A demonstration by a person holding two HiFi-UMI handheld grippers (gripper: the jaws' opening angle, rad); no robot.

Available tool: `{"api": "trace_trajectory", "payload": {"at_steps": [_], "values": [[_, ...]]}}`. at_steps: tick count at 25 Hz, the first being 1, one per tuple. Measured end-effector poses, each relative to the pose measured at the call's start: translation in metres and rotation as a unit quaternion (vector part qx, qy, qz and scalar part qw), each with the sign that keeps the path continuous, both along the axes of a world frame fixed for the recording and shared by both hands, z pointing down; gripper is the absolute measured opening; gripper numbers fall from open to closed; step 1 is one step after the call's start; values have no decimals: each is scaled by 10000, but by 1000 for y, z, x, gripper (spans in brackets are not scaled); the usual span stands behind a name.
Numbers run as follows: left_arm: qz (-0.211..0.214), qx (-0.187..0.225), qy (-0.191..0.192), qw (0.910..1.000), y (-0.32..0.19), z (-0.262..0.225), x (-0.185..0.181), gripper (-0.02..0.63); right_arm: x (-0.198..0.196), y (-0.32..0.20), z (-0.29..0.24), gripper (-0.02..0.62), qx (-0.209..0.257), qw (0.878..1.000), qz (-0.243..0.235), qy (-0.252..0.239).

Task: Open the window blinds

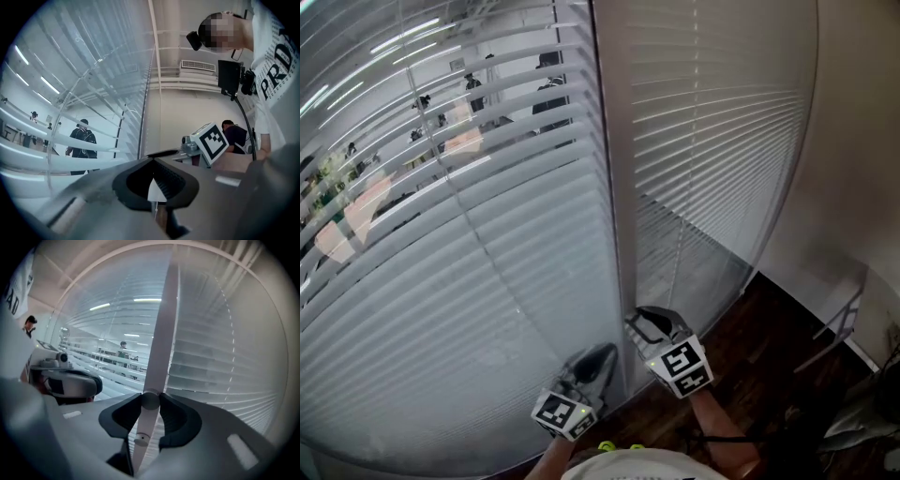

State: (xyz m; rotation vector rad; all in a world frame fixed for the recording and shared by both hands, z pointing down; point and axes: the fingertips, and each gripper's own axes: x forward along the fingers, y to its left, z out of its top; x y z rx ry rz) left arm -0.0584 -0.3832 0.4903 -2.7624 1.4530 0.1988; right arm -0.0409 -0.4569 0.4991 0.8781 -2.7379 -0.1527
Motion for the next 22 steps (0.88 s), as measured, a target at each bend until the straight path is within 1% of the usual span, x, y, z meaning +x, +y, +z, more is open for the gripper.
{"api": "trace_trajectory", "payload": {"at_steps": [7, 13, 18, 20, 22], "values": [[59, 2, -2, 10000, 1, 2, 2, -9, 1, 0, -1, 130, -605, 9967, -59, -543], [101, 37, -6, 9999, -2, 3, 3, -9, 1, -1, -1, 130, -694, 9953, -80, -668], [89, 4, 0, 10000, -1, 2, 4, -9, 2, -1, -1, 135, -522, 9961, -118, -695], [126, 37, -18, 9999, -1, 4, 5, -9, 1, -1, -1, 135, -322, 9981, -93, -525], [128, 47, -11, 9999, -1, 4, 4, -9, 0, 2, -3, 135, -39, 9997, -122, -230]]}}
